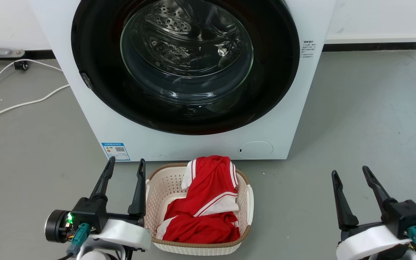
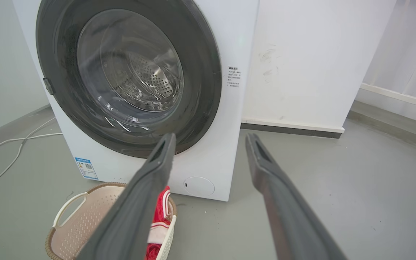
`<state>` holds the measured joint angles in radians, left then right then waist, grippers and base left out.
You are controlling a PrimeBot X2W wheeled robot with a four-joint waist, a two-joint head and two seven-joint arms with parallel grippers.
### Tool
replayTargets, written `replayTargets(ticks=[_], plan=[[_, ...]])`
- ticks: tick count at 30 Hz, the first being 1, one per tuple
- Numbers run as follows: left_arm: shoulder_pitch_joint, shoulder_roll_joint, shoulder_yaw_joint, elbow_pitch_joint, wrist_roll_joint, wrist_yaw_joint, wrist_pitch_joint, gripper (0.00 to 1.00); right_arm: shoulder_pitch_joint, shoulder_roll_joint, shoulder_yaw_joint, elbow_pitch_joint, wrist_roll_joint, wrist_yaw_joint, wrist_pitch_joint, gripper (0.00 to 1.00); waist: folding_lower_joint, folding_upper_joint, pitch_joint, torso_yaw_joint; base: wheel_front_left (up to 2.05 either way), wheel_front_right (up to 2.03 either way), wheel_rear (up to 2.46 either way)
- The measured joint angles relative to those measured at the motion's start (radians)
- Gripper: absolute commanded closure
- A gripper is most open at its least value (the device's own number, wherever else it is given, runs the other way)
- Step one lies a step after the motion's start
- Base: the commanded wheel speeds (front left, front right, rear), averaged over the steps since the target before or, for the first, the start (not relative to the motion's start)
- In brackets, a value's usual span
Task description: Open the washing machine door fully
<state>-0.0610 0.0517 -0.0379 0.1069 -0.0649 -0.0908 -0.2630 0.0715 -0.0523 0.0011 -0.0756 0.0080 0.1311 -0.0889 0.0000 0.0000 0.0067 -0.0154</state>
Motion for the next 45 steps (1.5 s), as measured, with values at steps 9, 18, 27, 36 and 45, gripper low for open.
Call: replayTargets(ticks=[9, 18, 27, 36, 45], plan=[[0.001, 0.000, 0.000, 0.005, -0.008, 0.003, 0.000, 0.00, 0.000, 0.000, 0.000, 0.006, 0.009, 0.000, 0.000, 0.00, 0.0000, 0.0000, 0.001, 0.000, 0.00, 0.00, 0.00], [0.001, 0.000, 0.002, 0.007, -0.013, 0.004, 0.000, 0.00, 0.000, 0.000, -0.006, 0.016, 0.080, 0.000, -0.009, 1.00, 0.0000, 0.0000, 0.005, -0.001, 0.00, 0.00, 0.00], [0.001, -0.001, 0.002, 0.007, -0.021, 0.006, 0.000, 0.00, -0.011, 0.001, -0.006, 0.066, 0.494, 0.000, -0.054, 1.00, 0.0000, 0.0000, 0.008, 0.001, 0.00, 0.00, 0.00], [-0.001, -0.001, 0.002, -0.003, -0.030, 0.007, 0.000, 0.00, -0.103, 0.001, 0.029, 0.081, 1.302, 0.000, -0.104, 1.00, 0.0000, 0.0000, 0.029, 0.001, 0.00, 0.00, 0.00], [-0.032, -0.001, -0.012, -0.020, -0.038, 0.006, 0.000, 0.00, -0.271, -0.013, -0.072, 0.098, 1.552, 0.000, -0.067, 1.00, 0.0000, 0.0000, 0.076, 0.008, 0.00, 0.00, 0.00]])
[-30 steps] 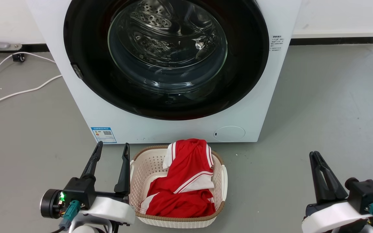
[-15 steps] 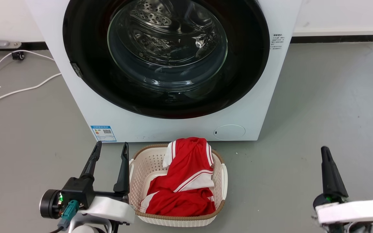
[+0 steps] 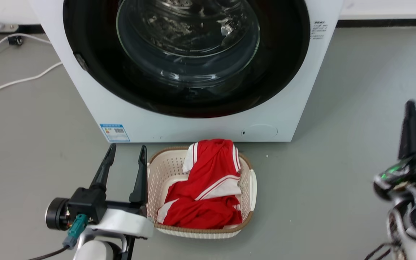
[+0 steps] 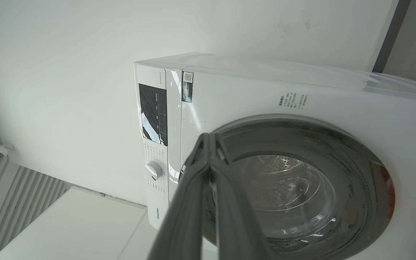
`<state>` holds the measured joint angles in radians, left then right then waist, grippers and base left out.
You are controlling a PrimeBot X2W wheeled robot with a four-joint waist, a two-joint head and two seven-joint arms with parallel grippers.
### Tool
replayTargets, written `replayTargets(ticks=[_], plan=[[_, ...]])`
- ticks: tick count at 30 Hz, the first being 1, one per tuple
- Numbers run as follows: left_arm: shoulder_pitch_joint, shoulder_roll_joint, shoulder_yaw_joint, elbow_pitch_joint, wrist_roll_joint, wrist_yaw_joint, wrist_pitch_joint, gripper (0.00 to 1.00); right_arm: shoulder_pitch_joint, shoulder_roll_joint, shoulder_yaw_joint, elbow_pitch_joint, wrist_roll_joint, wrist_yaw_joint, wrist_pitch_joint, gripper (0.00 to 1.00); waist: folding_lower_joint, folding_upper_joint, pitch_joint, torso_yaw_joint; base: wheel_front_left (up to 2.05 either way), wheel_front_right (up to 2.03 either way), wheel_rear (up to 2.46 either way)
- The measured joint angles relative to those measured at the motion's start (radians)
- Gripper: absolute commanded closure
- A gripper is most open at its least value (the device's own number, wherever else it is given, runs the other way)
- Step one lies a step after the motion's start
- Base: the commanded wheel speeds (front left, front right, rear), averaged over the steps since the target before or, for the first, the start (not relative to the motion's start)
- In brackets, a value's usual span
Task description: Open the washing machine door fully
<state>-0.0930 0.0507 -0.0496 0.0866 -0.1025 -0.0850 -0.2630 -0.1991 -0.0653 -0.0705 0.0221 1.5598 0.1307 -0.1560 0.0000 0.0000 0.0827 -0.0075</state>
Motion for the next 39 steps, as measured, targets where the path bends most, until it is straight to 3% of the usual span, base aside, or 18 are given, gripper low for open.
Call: replayTargets(ticks=[7, 13, 21, 30, 39], plan=[[-0.048, -0.001, -0.013, -0.026, -0.010, -0.010, 0.000, 0.00, -0.214, -0.090, -0.052, 0.105, 0.054, 0.000, 0.033, 1.00, 0.0000, 0.0000, 0.072, 0.023, 0.00, 0.00, 0.00], [-0.086, 0.000, -0.022, -0.040, -0.017, -0.012, 0.000, 0.00, -0.482, -0.194, -0.042, 0.315, 0.053, 0.000, 0.066, 1.00, 0.0000, 0.0000, 0.137, 0.043, 0.00, 0.00, 0.00], [-0.134, 0.000, -0.038, -0.058, -0.025, -0.017, 0.000, 0.00, -0.886, -0.295, 0.054, 0.668, -0.002, 0.000, 0.178, 1.00, 0.0001, 0.0000, 0.209, 0.069, 0.00, 0.00, 0.00], [-0.165, 0.000, -0.055, -0.072, -0.042, -0.016, 0.000, 0.00, -1.209, -0.299, 0.226, 1.014, -0.148, 0.000, 0.393, 1.00, 0.0000, 0.0000, 0.269, 0.091, 0.00, 0.00, 0.00], [-0.208, 0.000, -0.071, -0.077, -0.048, -0.016, 0.000, 0.00, -1.367, -0.265, 0.322, 1.206, -0.263, 0.000, 0.489, 1.00, 0.0000, 0.0000, 0.328, 0.114, 0.00, 0.00, 0.00]])
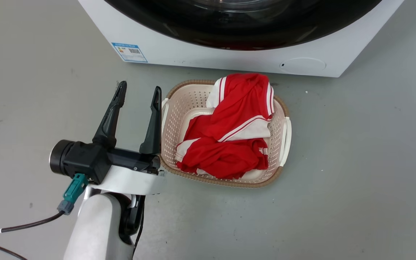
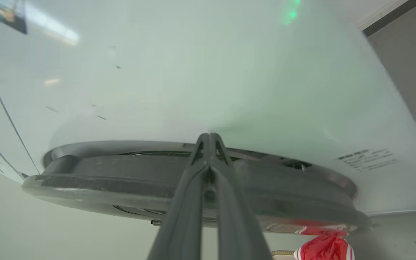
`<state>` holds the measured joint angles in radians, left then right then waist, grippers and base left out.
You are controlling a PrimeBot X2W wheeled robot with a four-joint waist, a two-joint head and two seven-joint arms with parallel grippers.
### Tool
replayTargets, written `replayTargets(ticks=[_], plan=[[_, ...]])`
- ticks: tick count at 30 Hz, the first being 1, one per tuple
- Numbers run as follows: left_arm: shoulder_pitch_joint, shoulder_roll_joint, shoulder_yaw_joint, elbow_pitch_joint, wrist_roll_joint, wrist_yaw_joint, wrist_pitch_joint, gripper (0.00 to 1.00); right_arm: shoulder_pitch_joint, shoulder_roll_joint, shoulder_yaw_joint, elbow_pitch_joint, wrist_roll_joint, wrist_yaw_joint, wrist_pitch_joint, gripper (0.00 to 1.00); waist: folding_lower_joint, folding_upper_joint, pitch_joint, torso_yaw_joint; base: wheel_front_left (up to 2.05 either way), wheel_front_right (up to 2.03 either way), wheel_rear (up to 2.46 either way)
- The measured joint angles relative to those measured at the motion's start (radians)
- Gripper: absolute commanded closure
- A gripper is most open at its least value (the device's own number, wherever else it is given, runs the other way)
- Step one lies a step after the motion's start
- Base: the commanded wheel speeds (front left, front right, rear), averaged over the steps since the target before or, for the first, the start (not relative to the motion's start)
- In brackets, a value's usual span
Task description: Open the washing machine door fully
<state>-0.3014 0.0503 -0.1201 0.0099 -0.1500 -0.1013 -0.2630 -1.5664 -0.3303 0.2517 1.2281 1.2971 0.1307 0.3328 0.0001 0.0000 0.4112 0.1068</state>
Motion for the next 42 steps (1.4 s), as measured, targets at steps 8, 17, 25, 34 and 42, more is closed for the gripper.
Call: replayTargets(ticks=[8, 17, 25, 34, 42], plan=[[-0.015, 0.000, -0.010, -0.006, -0.013, 0.006, 0.000, 0.00, -0.031, 0.016, 0.016, 0.036, -0.023, 0.003, 0.040, 1.00, -0.0003, 0.0000, 0.043, 0.019, 0.00, 0.00, 0.00], [-0.024, 0.000, -0.012, -0.005, -0.013, 0.008, 0.000, 0.00, -0.044, 0.015, 0.013, 0.028, -0.012, 0.000, 0.140, 1.00, 0.0000, 0.0000, 0.058, 0.021, 0.00, 0.00, 0.00], [-0.026, 0.000, -0.007, 0.005, -0.011, 0.009, 0.000, 0.00, 0.019, 0.012, -0.005, -0.057, 0.042, 0.000, 0.296, 1.00, 0.0000, 0.0000, 0.037, 0.007, 0.00, 0.00, 0.00], [0.019, 0.000, -0.006, 0.040, 0.006, 0.007, 0.000, 0.00, 0.201, 0.018, -0.021, -0.158, 0.104, 0.000, 0.433, 1.00, 0.0000, 0.0000, -0.056, -0.013, 0.00, 0.00, 0.00], [0.076, 0.000, 0.006, 0.062, 0.024, 0.005, 0.000, 0.00, 0.400, 0.066, -0.020, -0.292, 0.147, 0.000, 0.505, 1.00, -0.0001, 0.0000, -0.167, -0.037, 0.00, 0.00, 0.00]])
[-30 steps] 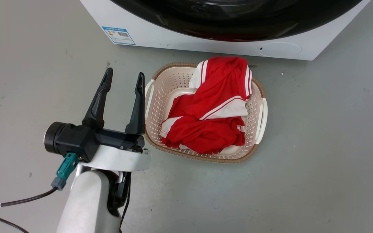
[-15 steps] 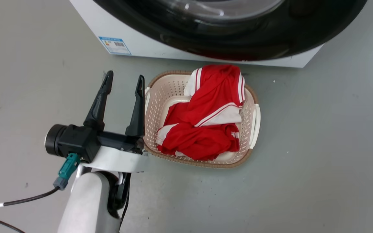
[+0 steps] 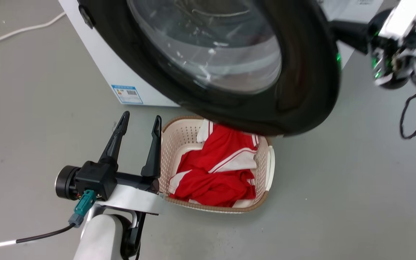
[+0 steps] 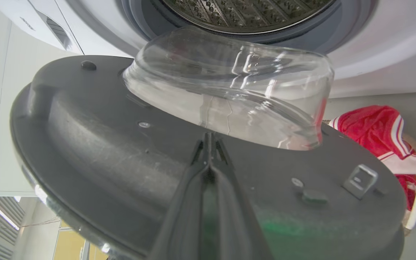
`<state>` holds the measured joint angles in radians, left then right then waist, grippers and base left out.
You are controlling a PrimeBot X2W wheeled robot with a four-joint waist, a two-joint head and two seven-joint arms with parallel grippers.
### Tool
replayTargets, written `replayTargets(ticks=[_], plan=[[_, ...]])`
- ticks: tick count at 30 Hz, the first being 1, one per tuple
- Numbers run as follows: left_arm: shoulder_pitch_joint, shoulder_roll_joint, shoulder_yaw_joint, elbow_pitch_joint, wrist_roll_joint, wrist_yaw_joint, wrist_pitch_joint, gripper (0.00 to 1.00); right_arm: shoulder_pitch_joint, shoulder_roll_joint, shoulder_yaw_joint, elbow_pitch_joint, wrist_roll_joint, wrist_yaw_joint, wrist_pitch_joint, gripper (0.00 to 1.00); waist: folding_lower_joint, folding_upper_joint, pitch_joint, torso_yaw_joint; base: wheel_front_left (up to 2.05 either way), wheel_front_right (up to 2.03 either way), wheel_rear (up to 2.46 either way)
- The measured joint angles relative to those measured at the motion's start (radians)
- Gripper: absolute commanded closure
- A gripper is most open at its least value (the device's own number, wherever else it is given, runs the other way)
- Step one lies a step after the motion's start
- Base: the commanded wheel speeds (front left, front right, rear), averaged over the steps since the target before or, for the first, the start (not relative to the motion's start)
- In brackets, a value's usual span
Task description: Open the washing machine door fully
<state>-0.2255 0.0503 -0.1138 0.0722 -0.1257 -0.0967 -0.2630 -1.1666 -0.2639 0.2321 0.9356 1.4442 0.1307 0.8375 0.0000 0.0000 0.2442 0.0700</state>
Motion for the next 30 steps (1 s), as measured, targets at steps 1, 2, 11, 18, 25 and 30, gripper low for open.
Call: replayTargets(ticks=[1, 2, 11, 18, 25, 30], plan=[[0.004, 0.000, 0.002, 0.002, 0.001, 0.000, 0.000, 0.00, 0.021, 0.006, 0.001, -0.012, 0.001, 0.000, 0.003, 1.00, 0.0000, 0.0000, -0.011, -0.002, 0.00, 0.00, 0.00], [0.009, 0.000, 0.003, 0.004, 0.003, 0.000, 0.000, 0.00, 0.042, 0.013, -0.001, -0.023, 0.007, 0.000, 0.005, 1.00, 0.0000, 0.0000, -0.022, -0.003, 0.00, 0.00, 0.00], [0.069, 0.000, 0.011, 0.019, 0.008, 0.000, 0.000, 0.00, 0.203, 0.077, 0.016, -0.128, 0.031, 0.000, 0.045, 1.00, 0.0000, 0.0000, -0.106, -0.002, 0.00, 0.00, 0.00], [0.084, 0.000, 0.000, 0.029, 0.006, 0.002, 0.000, 0.00, 0.291, 0.130, 0.041, -0.183, 0.036, 0.000, 0.063, 1.00, 0.0000, 0.0000, -0.135, 0.006, 0.00, 0.00, 0.00], [0.098, 0.000, -0.012, 0.031, -0.001, 0.009, 0.000, 0.00, 0.373, 0.181, 0.087, -0.265, 0.046, 0.000, 0.083, 1.00, 0.0000, 0.0000, -0.155, 0.006, 0.00, 0.00, 0.00], [0.102, 0.000, -0.016, 0.031, -0.001, 0.009, 0.000, 0.00, 0.417, 0.201, 0.135, -0.326, 0.056, 0.000, 0.089, 1.00, -0.0001, 0.0000, -0.160, -0.001, 0.00, 0.00, 0.00]])
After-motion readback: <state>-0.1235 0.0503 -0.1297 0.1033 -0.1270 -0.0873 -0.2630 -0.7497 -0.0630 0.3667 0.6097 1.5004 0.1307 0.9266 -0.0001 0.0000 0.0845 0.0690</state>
